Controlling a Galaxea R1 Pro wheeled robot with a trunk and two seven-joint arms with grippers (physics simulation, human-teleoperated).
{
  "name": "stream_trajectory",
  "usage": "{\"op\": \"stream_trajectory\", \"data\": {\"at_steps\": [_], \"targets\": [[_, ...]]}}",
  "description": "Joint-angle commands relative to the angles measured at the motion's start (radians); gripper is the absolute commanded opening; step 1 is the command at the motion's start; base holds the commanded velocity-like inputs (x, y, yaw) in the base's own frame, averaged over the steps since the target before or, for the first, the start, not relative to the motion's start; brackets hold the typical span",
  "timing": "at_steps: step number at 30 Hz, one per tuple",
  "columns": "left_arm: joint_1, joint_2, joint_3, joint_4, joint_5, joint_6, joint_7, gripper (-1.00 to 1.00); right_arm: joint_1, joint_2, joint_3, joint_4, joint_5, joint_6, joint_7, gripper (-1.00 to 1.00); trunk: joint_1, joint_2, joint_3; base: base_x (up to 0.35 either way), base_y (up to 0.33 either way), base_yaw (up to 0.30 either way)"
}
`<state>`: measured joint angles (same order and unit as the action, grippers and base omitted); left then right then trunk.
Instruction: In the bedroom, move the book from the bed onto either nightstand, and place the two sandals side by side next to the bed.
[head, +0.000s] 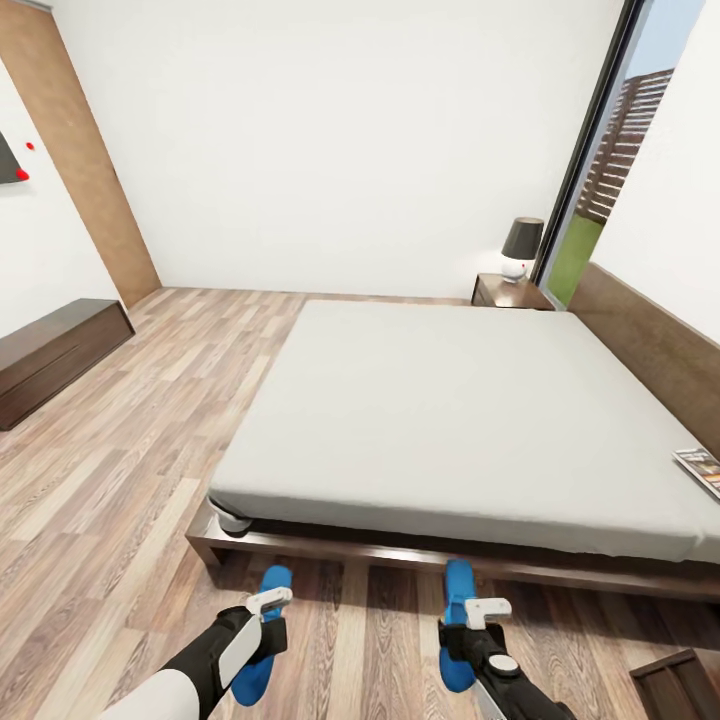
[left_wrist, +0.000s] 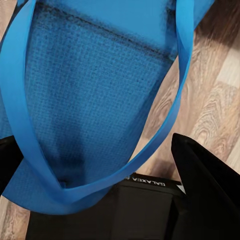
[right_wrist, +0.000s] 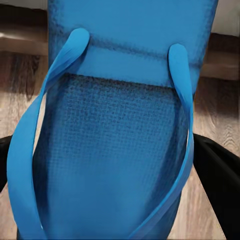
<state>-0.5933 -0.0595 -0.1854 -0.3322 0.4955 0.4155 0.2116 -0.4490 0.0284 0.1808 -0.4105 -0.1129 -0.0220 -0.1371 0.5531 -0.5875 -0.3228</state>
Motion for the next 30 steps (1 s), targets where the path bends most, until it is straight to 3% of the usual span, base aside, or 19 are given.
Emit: {"op": "stream_trajectory", "data": {"at_steps": [1, 5, 7, 11, 13, 14, 22, 23, 27, 30], "targets": [[0.0, 0.001, -0.008, -0.002, 0.011, -0.001, 0.009, -1.0, 0.0, -0.001, 0.008, -0.001, -0.011, -0.036, -0.008, -1.0, 0.004, -0.009, -0.005, 0.0, 0.0, 0.0], [0.0, 0.001, -0.008, 0.0, 0.011, -0.017, 0.009, -1.0, 0.001, -0.001, 0.008, 0.011, -0.014, -0.145, -0.009, -1.0, 0.02, -0.037, -0.017, 0.0, 0.0, 0.0], [0.0, 0.002, -0.008, 0.004, 0.011, -0.027, 0.009, -1.0, 0.011, -0.001, 0.008, 0.036, -0.011, -0.26, -0.011, -1.0, 0.027, -0.051, -0.023, 0.0, 0.0, 0.0], [0.001, 0.002, -0.008, 0.005, 0.01, -0.03, 0.01, -1.0, 0.015, -0.001, 0.009, 0.1, -0.012, -0.384, -0.011, -1.0, 0.043, -0.079, -0.036, 0.0, 0.0, 0.0], [0.001, 0.003, -0.008, 0.007, 0.009, -0.03, 0.011, -1.0, 0.017, -0.001, 0.009, 0.123, -0.009, -0.497, -0.01, -1.0, 0.05, -0.093, -0.042, 0.0, 0.0, 0.0], [0.001, 0.003, -0.008, 0.007, 0.009, -0.03, 0.011, -1.0, 0.018, -0.001, 0.009, 0.161, -0.009, -0.594, -0.01, -1.0, 0.054, -0.1, -0.045, 0.0, 0.0, 0.0], [0.001, 0.001, -0.009, 0.007, 0.009, -0.037, 0.011, -1.0, 0.044, 0.002, 0.01, 0.213, -0.01, -0.855, -0.011, -1.0, 0.085, -0.156, -0.07, 0.0, 0.0, 0.0], [0.001, 0.001, -0.009, 0.007, 0.009, -0.05, 0.011, -1.0, 0.073, 0.007, 0.01, 0.207, -0.011, -0.929, -0.014, -1.0, 0.089, -0.163, -0.074, 0.0, 0.0, 0.0], [0.001, 0.001, -0.009, 0.007, 0.009, -0.052, 0.011, -1.0, 0.085, 0.009, 0.009, 0.203, -0.011, -0.931, -0.031, -1.0, 0.104, -0.191, -0.086, 0.0, 0.0, 0.0], [0.001, 0.001, -0.01, 0.007, 0.009, -0.052, 0.011, -1.0, 0.088, 0.01, 0.01, 0.158, -0.01, -0.844, -0.085, -1.0, 0.115, -0.212, -0.096, 0.0, 0.0, 0.0]]}}
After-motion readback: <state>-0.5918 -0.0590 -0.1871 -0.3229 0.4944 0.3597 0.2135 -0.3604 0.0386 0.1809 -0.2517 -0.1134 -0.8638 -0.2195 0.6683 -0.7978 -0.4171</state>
